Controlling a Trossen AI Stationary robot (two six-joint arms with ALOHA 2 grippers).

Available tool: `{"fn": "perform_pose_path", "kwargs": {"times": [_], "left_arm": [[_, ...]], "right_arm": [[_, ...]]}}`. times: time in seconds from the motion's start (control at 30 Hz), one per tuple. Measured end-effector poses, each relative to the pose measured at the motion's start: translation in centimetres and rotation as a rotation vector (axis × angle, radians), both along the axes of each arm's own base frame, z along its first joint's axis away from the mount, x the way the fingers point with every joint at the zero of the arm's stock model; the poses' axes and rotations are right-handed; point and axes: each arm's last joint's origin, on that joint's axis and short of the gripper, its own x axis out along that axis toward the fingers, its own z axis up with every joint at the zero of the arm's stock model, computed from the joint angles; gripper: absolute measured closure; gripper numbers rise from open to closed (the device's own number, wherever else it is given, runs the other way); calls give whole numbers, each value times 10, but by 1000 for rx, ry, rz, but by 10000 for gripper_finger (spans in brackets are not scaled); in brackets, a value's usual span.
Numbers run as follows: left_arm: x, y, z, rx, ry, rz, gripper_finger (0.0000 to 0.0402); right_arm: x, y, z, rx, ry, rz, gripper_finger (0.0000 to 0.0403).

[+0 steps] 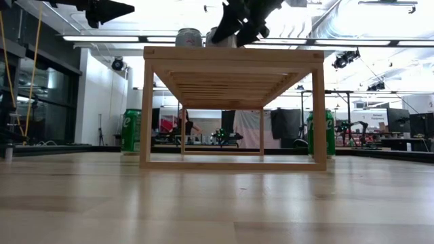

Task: Place canned beverage on shelf
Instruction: Put the white and pink soda can aligned with the other white and pink soda can on the shelf

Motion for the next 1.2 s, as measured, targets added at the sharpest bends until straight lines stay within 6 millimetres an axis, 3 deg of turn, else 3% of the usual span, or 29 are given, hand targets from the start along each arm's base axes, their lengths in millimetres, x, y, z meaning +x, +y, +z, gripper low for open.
{"fn": "perform_pose_path", "kwargs": {"times": [0.2, 0.8, 1.2], "left_arm": [[0, 0, 0, 0, 0, 0, 67], [0, 0, 0, 2, 1, 1, 67], [0, 0, 0, 3, 1, 1, 67]], "right_arm": [[0, -9, 10, -24, -11, 16, 54], [-9, -50, 8, 5, 46, 269, 54], [-11, -57, 8, 44, 28, 366, 55]]}}
